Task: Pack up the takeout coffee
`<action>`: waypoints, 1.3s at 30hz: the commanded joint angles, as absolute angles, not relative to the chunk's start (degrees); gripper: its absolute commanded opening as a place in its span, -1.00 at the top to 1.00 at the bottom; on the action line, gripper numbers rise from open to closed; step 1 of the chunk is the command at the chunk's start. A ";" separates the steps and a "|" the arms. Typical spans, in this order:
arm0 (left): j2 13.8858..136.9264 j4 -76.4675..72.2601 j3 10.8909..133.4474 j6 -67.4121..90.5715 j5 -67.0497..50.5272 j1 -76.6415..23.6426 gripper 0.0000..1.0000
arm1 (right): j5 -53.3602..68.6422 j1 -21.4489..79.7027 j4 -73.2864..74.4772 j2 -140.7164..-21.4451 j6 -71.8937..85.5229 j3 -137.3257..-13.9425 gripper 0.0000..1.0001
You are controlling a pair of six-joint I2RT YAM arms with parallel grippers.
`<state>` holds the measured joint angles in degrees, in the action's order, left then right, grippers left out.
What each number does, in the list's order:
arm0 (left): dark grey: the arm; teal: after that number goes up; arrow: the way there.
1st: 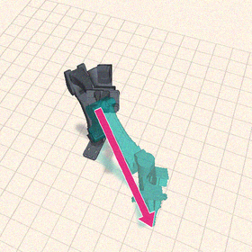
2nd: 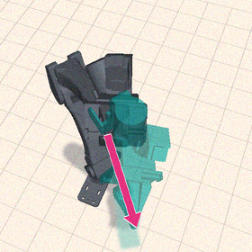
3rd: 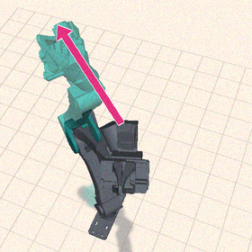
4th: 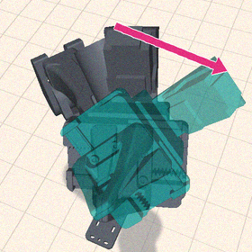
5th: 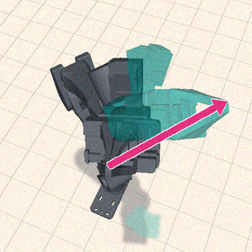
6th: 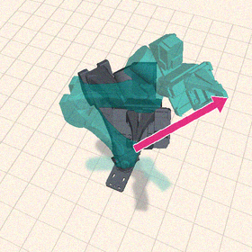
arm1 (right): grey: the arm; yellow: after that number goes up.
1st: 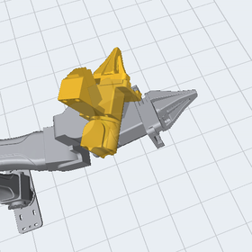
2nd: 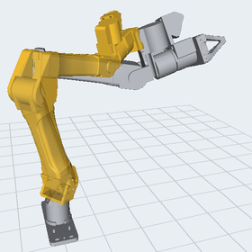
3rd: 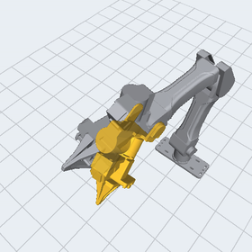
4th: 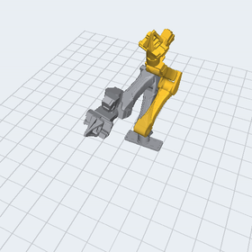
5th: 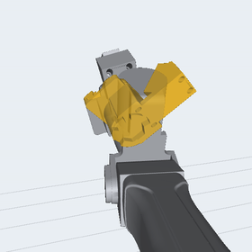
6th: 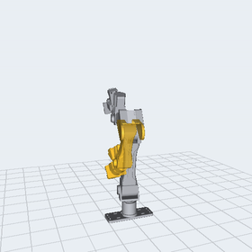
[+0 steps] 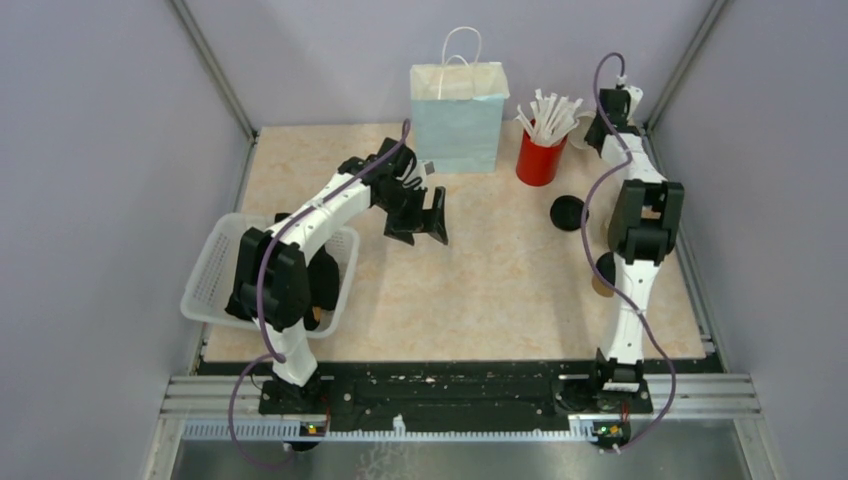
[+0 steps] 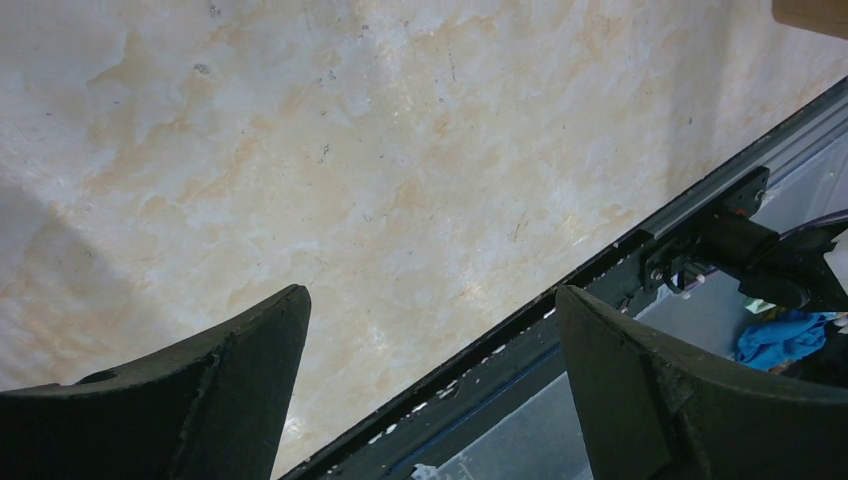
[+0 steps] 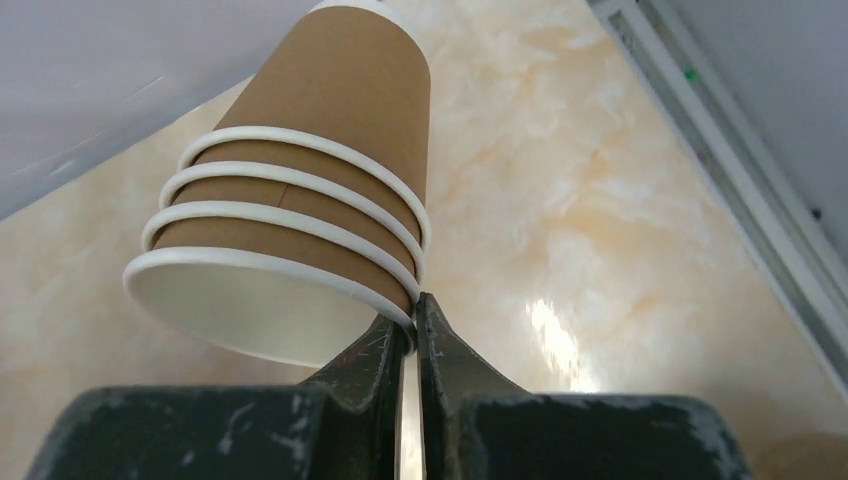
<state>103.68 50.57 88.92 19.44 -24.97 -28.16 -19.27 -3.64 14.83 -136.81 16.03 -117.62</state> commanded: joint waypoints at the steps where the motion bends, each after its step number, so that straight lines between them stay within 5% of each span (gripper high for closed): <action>1: 101.92 47.22 87.60 20.77 -26.76 -28.03 -0.97 | -9.08 -5.89 23.71 -122.87 26.22 -115.30 1.00; 17: 100.09 44.40 83.48 20.50 -31.21 -28.54 -0.97 | 23.47 -17.28 44.54 -106.94 59.85 -97.80 1.00; 39: 100.33 43.56 83.15 19.26 -31.20 -28.56 -0.97 | 18.89 -16.56 62.53 -117.28 71.81 -110.05 1.00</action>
<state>102.00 45.10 82.96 20.80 -29.93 -28.29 20.47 -17.39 59.51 -115.63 70.48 -106.50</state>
